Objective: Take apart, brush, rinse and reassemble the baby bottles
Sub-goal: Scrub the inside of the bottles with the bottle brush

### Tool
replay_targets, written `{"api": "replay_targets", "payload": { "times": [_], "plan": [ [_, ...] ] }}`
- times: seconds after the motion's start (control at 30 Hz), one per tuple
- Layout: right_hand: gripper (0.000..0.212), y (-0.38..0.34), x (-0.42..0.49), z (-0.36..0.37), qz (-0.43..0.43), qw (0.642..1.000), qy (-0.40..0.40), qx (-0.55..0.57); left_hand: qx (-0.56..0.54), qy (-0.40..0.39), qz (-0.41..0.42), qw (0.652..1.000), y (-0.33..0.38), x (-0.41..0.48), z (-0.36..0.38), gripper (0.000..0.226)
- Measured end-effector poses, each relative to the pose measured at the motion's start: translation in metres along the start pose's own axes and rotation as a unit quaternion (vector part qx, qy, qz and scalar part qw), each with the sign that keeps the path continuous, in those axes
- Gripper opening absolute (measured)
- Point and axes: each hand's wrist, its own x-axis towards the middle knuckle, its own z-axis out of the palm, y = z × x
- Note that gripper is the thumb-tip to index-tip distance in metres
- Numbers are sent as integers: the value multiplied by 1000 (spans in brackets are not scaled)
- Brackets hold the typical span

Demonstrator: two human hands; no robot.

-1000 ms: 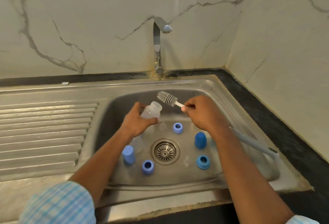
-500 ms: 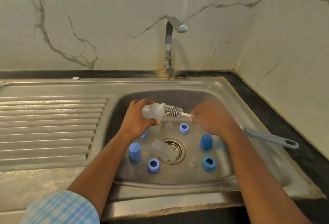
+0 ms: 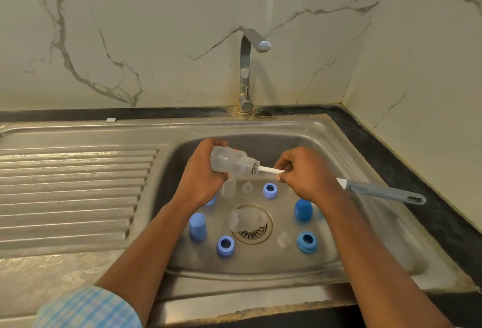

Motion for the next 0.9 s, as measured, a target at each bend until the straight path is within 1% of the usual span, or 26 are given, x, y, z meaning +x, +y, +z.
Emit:
{"api": "replay_targets", "payload": {
  "times": [0.23,0.37,0.43,0.5,0.6,0.67,0.7,0.73,0.77,0.83,0.87,0.9],
  "plan": [
    [8,0,0,6,-15,1000,-18,17,-46,17,24,999,2,-1,-5,67],
    [5,-2,-1,7,-27,999,-25,16,-77,-9,30,997,2,-2,-2,67],
    [11,-6,-2,9,-38,999,-32,6,-87,-21,28,996,4,-4,0,66],
    [19,-10,-2,10,-36,999,-35,9,-121,-2,27,992,3,-2,1,65],
    [21,-15,0,11,-46,999,-7,11,-146,53,21,988,1,-1,7,65],
    [15,-18,-1,14,-47,999,8,23,-166,94,-29,981,-2,-1,12,62],
    [11,-19,-2,15,-47,999,11,26,-196,99,-65,973,-1,-2,13,58],
    [7,-19,-3,16,-50,998,11,23,-252,89,-106,958,2,-2,13,53],
    [10,-21,-4,17,-54,998,11,18,-332,72,-147,929,5,-2,12,50],
    [19,-24,-4,17,-65,998,12,12,-483,42,-208,850,12,-3,9,46],
    [21,-26,-5,18,-73,997,12,7,-525,36,-219,821,14,-4,9,43],
    [22,-29,-5,19,-81,997,9,-5,-545,35,-224,807,15,-5,10,42]
  ]
}}
